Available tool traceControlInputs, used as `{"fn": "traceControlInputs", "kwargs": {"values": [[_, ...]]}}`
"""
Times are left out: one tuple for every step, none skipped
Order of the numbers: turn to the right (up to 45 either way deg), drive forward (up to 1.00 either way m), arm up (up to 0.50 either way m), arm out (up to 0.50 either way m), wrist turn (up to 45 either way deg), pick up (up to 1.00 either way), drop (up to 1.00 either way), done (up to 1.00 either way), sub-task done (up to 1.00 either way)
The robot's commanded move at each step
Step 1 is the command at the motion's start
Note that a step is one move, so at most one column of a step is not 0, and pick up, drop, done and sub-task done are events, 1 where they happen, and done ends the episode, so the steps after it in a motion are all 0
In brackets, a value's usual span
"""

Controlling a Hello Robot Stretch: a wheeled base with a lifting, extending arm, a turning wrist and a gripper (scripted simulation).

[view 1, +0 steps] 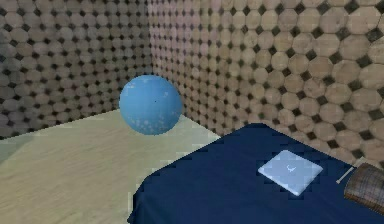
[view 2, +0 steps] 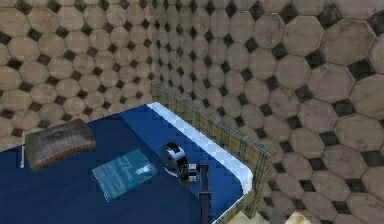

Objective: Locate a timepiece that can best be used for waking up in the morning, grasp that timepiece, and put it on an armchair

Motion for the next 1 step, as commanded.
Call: {"fn": "traceControlInputs", "kwargs": {"values": [[0.0, 0.00, 0.00, 0.00, 0.0, 1.00, 0.00, 0.00, 0.00]]}}
